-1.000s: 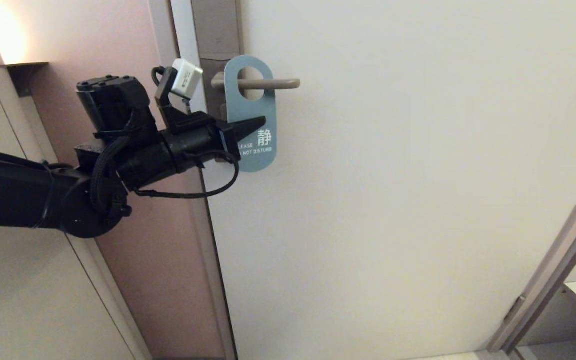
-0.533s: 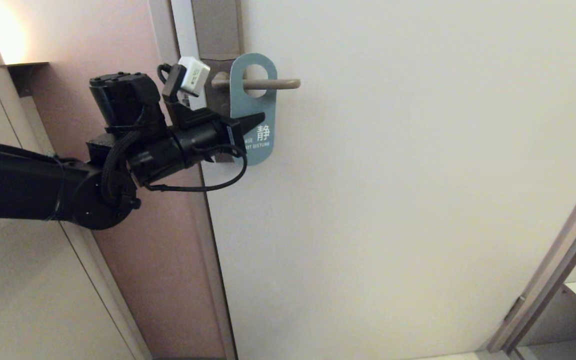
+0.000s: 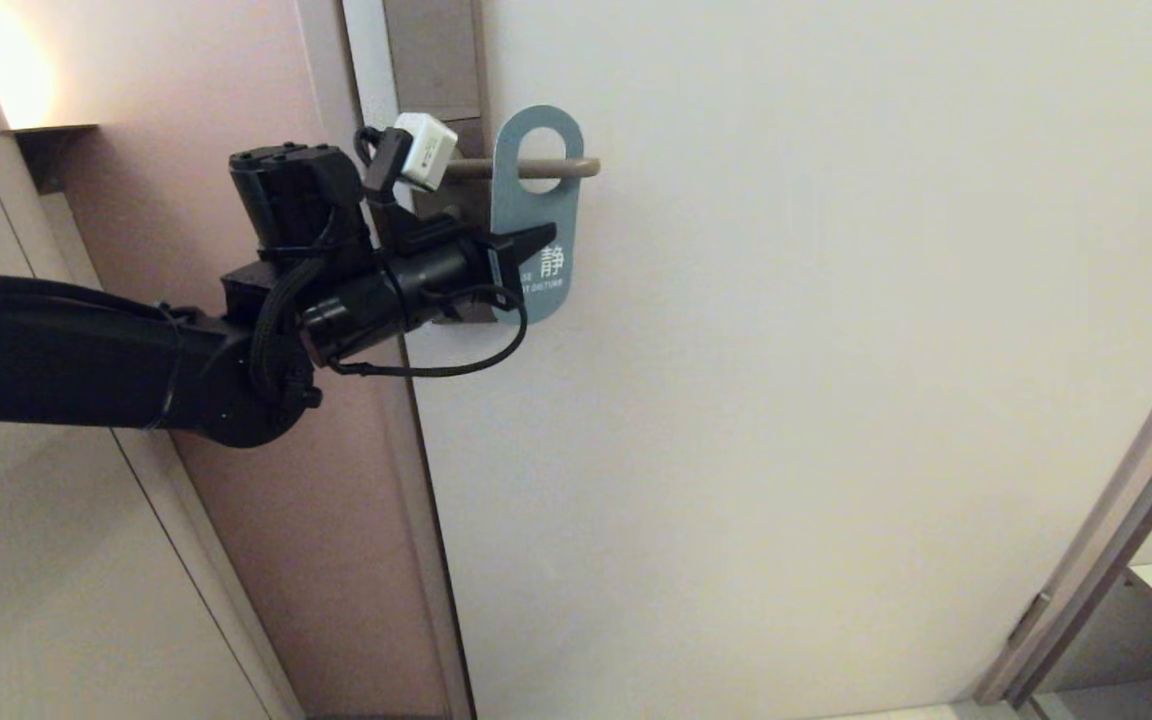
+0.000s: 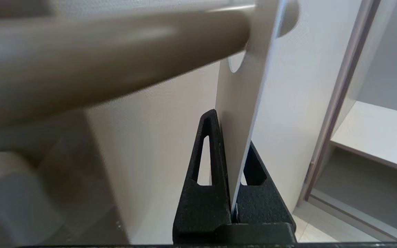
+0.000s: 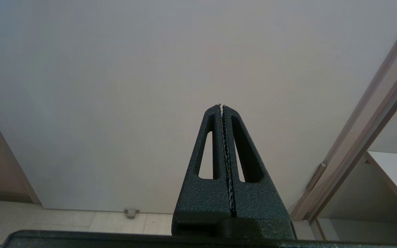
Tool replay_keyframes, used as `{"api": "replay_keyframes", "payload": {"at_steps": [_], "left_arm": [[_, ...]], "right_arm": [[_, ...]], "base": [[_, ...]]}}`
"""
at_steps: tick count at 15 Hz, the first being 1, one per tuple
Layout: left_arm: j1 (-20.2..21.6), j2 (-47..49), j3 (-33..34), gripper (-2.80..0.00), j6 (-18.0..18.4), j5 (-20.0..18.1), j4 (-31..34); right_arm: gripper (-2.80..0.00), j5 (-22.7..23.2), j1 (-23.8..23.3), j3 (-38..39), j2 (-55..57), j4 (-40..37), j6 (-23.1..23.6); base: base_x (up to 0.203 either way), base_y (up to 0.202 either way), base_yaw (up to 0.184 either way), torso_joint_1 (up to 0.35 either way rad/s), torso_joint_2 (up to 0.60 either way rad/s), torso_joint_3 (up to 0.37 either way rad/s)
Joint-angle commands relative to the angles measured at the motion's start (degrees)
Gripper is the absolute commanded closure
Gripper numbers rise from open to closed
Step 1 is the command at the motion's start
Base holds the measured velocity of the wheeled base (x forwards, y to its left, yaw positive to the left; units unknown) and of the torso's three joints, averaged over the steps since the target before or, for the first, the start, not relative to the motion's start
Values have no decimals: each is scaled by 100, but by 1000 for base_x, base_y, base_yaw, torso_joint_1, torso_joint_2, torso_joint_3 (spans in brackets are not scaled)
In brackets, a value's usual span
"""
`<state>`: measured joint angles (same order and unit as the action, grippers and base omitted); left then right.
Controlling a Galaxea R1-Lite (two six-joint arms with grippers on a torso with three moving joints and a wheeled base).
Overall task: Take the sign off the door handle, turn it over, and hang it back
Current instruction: Take down the sign
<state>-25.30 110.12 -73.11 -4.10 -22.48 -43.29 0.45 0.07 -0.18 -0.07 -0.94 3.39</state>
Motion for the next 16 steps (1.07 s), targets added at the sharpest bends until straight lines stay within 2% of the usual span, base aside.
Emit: {"api": "replay_keyframes", "payload": {"at_steps": [1,9,16], "left_arm": [[-28,45,-46,0,-3,-11,14],[-294,134,-143,0,-3,-11,75],[-514,177,-386,0,0,156,185]], "right_arm": [[0,0,1,1,7,-3,4],[0,-1,1,1,7,-3,4],[0,-1,1,1,7,-3,4]], "base": [[0,0,0,0,0,0],[0,0,0,0,0,0],[0,0,0,0,0,0]]}}
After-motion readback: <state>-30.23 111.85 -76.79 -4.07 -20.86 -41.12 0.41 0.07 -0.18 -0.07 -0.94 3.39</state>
